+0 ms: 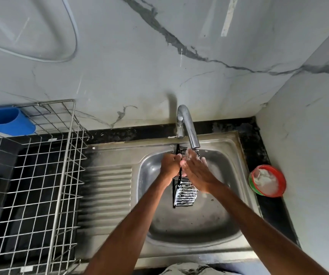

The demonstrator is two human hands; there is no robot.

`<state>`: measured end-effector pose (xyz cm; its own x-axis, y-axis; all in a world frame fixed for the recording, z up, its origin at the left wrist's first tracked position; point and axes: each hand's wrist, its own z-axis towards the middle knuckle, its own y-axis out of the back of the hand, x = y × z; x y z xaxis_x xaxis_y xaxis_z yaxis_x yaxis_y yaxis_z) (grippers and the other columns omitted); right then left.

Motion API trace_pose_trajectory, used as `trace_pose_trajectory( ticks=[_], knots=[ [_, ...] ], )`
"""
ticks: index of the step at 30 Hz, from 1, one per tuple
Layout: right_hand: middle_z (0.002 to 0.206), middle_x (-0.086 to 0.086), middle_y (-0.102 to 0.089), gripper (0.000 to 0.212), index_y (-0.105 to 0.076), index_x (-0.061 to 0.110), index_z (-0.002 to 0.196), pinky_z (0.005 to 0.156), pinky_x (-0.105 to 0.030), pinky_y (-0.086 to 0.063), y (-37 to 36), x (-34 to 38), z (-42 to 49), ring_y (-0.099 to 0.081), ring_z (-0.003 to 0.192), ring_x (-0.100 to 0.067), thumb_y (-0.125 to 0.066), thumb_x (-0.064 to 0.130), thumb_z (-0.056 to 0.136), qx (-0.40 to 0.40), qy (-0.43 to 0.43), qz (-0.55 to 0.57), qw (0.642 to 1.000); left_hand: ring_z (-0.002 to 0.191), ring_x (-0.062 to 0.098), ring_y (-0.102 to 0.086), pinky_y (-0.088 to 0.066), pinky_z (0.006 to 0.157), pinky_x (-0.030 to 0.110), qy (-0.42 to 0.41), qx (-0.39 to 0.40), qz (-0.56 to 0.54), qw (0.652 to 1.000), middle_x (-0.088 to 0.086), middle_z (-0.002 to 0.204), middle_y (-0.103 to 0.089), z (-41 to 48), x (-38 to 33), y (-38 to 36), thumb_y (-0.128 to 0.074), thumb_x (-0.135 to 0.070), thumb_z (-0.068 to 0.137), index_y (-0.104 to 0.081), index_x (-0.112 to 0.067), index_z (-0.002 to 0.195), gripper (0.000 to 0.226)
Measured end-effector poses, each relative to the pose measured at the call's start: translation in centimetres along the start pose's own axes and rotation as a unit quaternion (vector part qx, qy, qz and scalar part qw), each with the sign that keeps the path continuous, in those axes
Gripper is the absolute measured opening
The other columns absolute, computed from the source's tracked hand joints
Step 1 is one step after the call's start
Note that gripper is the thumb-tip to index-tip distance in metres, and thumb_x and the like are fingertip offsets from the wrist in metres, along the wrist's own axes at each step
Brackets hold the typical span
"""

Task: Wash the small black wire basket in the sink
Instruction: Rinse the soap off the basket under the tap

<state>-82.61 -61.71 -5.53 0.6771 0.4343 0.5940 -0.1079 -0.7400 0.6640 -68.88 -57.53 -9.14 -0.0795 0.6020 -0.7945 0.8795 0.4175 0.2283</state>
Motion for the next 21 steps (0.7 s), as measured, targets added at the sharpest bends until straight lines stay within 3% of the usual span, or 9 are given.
trace_pose_trajectory(
  ticks=[2, 4, 6, 8, 9, 11, 14, 17, 21],
  knots=[
    [0.168, -0.005, 0.012, 0.058, -0.005, 0.023, 0.162, 0.124, -0.055, 0.007, 0.6, -0.4, 1.8, 0.017, 0.155, -0.023, -0.020, 0.046, 0.110, -0.005, -0.028, -0.027, 0.999, 0.052, 0.022, -0.056, -0.039, 0.044, 0.025, -0.020, 0.009, 0.001, 1.000, 0.015, 0.059, -0.061, -0.4, 0.0, 0.1, -0.055, -0.024, 0.107, -0.064, 0.005, 0.071, 0.047],
    [0.163, -0.022, -0.018, 0.055, -0.015, 0.008, 0.159, 0.122, -0.058, -0.013, 1.3, -0.3, 3.3, -0.011, 0.153, -0.037, -0.032, 0.029, 0.111, -0.021, -0.051, -0.001, 0.998, 0.043, 0.017, -0.053, -0.040, 0.043, 0.023, -0.027, -0.001, 0.010, 1.000, 0.011, 0.057, -0.059, -0.6, 0.1, 0.3, -0.054, -0.024, 0.109, -0.065, 0.002, 0.072, 0.047],
    [0.149, -0.025, -0.042, 0.048, -0.036, -0.002, 0.147, 0.116, -0.055, -0.028, 2.1, -0.1, 4.0, -0.035, 0.142, -0.038, -0.027, 0.029, 0.111, -0.016, -0.068, 0.048, 0.996, 0.044, 0.017, -0.057, -0.046, 0.046, 0.027, -0.013, -0.006, 0.005, 1.000, 0.015, 0.063, -0.065, -0.6, 0.5, 0.4, -0.050, -0.019, 0.109, -0.067, 0.009, 0.078, 0.045],
    [0.147, -0.020, -0.048, 0.061, -0.044, 0.002, 0.142, 0.116, -0.053, -0.029, 2.1, -0.6, 4.0, -0.041, 0.139, -0.035, -0.014, 0.044, 0.109, -0.030, -0.076, 0.035, 0.996, 0.052, 0.025, -0.064, -0.053, 0.051, 0.033, 0.002, -0.011, -0.020, 1.000, 0.023, 0.071, -0.073, -0.5, 0.9, 0.3, -0.048, -0.020, 0.109, -0.069, 0.012, 0.086, 0.045],
    [0.153, -0.015, -0.042, 0.069, -0.040, 0.005, 0.146, 0.119, -0.052, -0.025, 1.7, -1.1, 3.9, -0.035, 0.145, -0.034, -0.010, 0.052, 0.105, -0.037, -0.074, 0.025, 0.996, 0.054, 0.026, -0.063, -0.053, 0.052, 0.035, 0.008, -0.014, -0.018, 1.000, 0.025, 0.072, -0.072, -0.6, 0.9, 0.2, -0.048, -0.022, 0.108, -0.069, 0.013, 0.086, 0.046],
    [0.168, -0.005, -0.009, 0.087, -0.014, 0.008, 0.160, 0.125, -0.050, -0.005, 0.4, -1.6, 2.7, -0.002, 0.157, -0.027, 0.001, 0.065, 0.095, -0.024, -0.055, 0.009, 0.998, 0.053, 0.023, -0.056, -0.044, 0.052, 0.034, 0.016, -0.030, -0.002, 0.999, 0.021, 0.065, -0.066, -0.4, 1.1, 0.3, -0.048, -0.024, 0.107, -0.067, 0.014, 0.084, 0.049],
    [0.160, 0.005, 0.032, 0.088, 0.018, 0.020, 0.159, 0.121, -0.037, 0.018, -0.9, -0.5, -0.8, 0.033, 0.147, -0.011, 0.006, 0.074, 0.090, -0.002, -0.005, 0.022, 1.000, 0.056, 0.021, -0.056, -0.041, 0.050, 0.028, 0.029, -0.020, -0.014, 0.999, 0.014, 0.066, -0.062, -0.5, 0.6, 0.7, -0.048, -0.025, 0.107, -0.071, 0.012, 0.091, 0.046],
    [0.161, 0.005, 0.034, 0.087, 0.020, 0.026, 0.158, 0.120, -0.034, 0.021, -1.8, 0.8, -3.1, 0.035, 0.146, -0.005, 0.007, 0.078, 0.090, -0.003, 0.043, 0.026, 0.999, 0.046, 0.011, -0.053, -0.040, 0.044, 0.020, 0.055, -0.010, -0.015, 0.998, -0.003, 0.052, -0.058, -0.9, -0.2, 1.1, -0.046, -0.022, 0.109, -0.073, 0.003, 0.090, 0.041],
    [0.161, 0.005, 0.034, 0.091, 0.023, 0.020, 0.157, 0.121, -0.032, 0.018, -1.9, 2.3, -2.6, 0.034, 0.146, -0.005, 0.006, 0.079, 0.089, 0.010, 0.051, 0.026, 0.998, 0.068, 0.023, -0.053, -0.042, 0.062, 0.033, 0.060, 0.006, -0.033, 0.998, 0.011, 0.071, -0.058, -1.2, -0.6, 1.6, -0.049, -0.017, 0.107, -0.067, -0.006, 0.081, 0.034]
  ],
)
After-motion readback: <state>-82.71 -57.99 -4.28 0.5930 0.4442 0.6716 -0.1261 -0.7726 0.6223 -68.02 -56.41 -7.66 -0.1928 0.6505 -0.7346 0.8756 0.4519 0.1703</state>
